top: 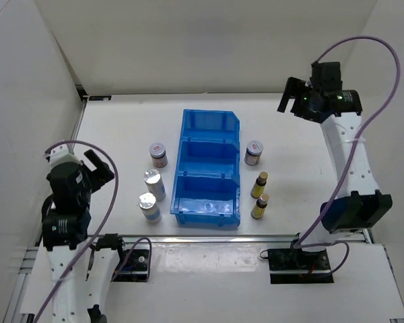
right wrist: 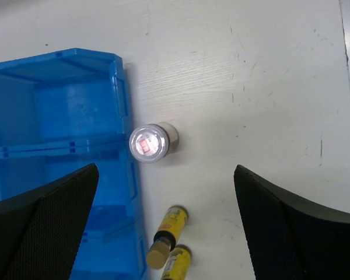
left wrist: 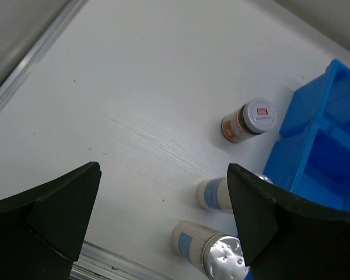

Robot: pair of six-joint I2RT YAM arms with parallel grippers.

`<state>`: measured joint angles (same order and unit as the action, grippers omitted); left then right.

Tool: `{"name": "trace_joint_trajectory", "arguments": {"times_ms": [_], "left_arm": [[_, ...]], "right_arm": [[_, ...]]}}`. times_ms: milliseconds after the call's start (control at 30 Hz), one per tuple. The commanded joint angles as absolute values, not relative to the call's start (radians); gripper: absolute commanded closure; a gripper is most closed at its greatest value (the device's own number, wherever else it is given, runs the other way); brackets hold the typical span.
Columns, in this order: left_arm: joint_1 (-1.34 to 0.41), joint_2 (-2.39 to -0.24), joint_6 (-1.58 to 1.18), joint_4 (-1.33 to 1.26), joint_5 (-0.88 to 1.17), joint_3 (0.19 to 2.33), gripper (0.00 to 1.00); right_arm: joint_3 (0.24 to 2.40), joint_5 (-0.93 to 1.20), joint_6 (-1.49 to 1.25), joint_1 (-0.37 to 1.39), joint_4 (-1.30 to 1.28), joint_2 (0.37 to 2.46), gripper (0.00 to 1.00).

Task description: Organize the condiment bottles

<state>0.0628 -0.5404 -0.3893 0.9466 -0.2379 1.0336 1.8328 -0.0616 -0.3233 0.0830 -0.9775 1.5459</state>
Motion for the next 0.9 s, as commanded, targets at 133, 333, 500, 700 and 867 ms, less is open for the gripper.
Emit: {"name": "trace_joint_trajectory", "arguments": {"times_ms": [133, 333, 500, 700, 867], "left_arm": [[0.046, -0.759, -0.410, 0.980, -0.155, 1.058, 0.00], [0.037, -0.857, -0.376, 0.916, -0.131, 1.048, 0.00], [0.037, -0.923, -0.304, 0.916, -0.067, 1.069, 0.00], [0.037, -0.953, -0.295, 0.897, -0.095, 1.069, 0.00], [0.037, -0.953, -0.295, 0.888, -0.126, 1.049, 0.00]], "right_arm": [[1.891, -0.138, -0.239, 0.118, -0.942, 1.719, 0.00], [1.859, -0.008, -0.223, 0.178, -0.902, 1.859, 0.00], [1.847, -0.072, -0.215, 0.245, -0.877, 1.975, 0.00], [1.919, -0.065, -0.251, 0.255, -0.934, 2.089, 0.11], [1.907, -0.043, -0.252, 0.299, -0.956, 2.138, 0.11]]}}
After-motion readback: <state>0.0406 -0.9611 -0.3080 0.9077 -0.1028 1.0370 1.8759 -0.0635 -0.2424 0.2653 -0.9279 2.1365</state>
